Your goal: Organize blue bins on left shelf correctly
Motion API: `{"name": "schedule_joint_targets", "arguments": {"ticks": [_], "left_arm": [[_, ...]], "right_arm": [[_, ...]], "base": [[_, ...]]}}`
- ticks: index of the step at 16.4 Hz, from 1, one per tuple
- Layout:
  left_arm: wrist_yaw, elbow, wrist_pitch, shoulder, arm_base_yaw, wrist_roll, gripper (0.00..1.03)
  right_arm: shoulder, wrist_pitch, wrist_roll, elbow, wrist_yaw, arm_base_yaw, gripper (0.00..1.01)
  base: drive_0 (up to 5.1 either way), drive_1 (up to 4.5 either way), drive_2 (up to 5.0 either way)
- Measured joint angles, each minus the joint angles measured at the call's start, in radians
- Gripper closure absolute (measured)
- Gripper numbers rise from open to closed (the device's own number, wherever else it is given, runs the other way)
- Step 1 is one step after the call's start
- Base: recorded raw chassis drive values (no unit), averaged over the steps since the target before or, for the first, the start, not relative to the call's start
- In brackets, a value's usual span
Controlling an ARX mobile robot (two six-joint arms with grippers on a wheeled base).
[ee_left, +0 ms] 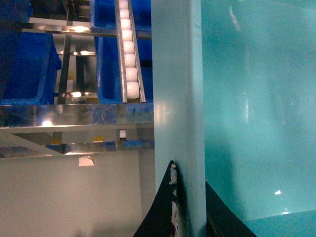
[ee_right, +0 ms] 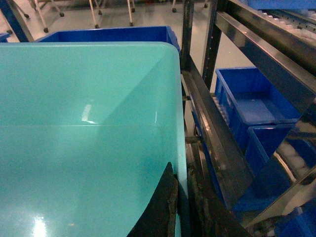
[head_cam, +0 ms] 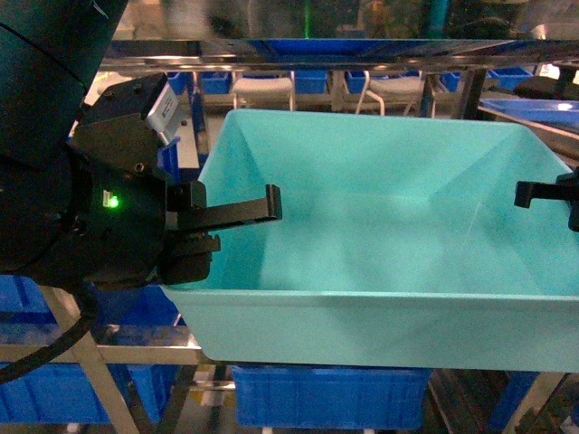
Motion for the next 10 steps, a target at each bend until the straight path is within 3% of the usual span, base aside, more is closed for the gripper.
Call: {"name": "schedule_joint_targets", "arguments": {"ticks": [3,8,10], "left_arm": [[0.061,0.076,0.017,0.150,0.042,0.004,1.01],[0.121,0.134,0.002,0.275,0.090,0.021,1.01],[0.120,0.134,-0.005,0.278,0.092,0.028,1.01]], "right_arm": [[0.127,-0.010,-0.005,0.093,0.021,0.014,0.99],[0.243,-0.098,0.008,0.188,0.009,0.033,0.99],[0.249,-0.100,0.014,0.188,0.010,0.034,0.99]], "base": [[0.0,0.00,0.0],[0.0,0.00,0.0],[0.0,0.00,0.0]]}}
